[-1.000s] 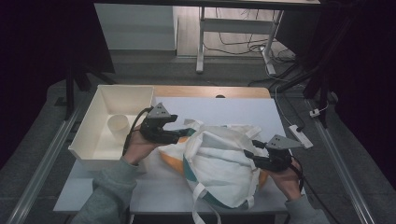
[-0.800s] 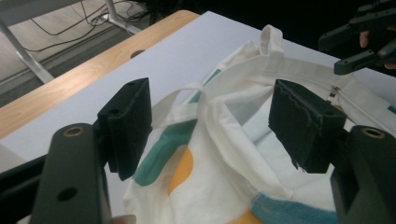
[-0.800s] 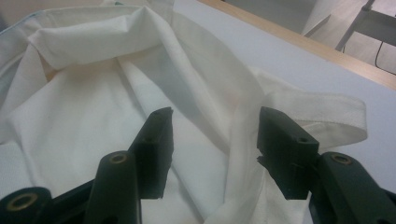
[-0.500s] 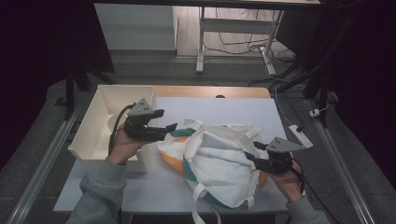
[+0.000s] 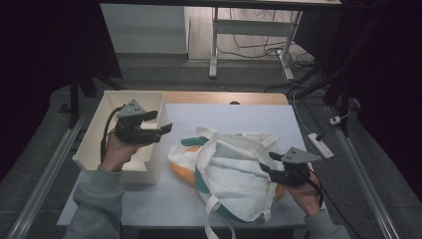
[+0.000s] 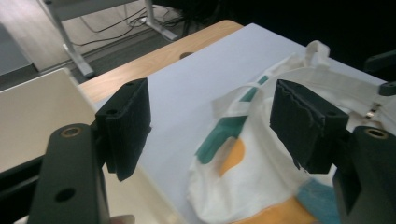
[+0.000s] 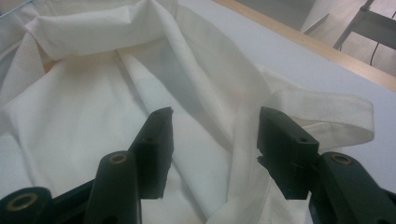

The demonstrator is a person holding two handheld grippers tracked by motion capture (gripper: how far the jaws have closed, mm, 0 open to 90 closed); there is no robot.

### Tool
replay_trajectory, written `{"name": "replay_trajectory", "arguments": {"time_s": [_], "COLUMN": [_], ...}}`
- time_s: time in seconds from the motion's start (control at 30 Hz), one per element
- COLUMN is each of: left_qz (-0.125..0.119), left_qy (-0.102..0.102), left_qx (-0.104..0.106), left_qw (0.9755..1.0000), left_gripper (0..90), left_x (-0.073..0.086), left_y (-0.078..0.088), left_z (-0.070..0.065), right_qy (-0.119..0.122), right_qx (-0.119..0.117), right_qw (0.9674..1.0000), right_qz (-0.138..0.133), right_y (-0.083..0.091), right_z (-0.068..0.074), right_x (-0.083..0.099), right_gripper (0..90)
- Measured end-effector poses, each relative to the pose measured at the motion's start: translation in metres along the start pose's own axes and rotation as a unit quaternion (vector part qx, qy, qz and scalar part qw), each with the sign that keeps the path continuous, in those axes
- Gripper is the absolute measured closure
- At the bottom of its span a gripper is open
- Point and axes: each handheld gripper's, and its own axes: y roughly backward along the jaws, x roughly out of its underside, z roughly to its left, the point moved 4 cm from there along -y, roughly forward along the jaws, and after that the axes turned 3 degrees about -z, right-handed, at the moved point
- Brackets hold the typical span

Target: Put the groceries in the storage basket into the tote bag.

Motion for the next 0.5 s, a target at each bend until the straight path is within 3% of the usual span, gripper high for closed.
{"name": "replay_trajectory", "arguments": {"time_s": [0.2, 0.3, 0.5], "left_qz": [0.015, 0.021, 0.052], "left_qy": [0.001, 0.007, 0.025], "left_qx": [-0.043, -0.053, -0.083], "left_qw": [0.9990, 0.9984, 0.9949], "left_gripper": [28.8, 28.4, 25.0], "left_x": [0.006, 0.010, 0.026], "left_y": [0.003, 0.004, 0.002], "left_z": [0.018, 0.027, 0.052], "right_qy": [0.000, 0.000, 0.000], "right_qx": [0.000, -0.001, -0.003], "right_qw": [1.0000, 1.0000, 1.0000], "right_qz": [0.004, 0.006, 0.008], "right_y": [-0.001, -0.002, -0.004], "right_z": [0.000, 0.001, 0.001], "right_x": [0.002, 0.003, 0.004], "right_gripper": [45.9, 45.9, 45.8]}}
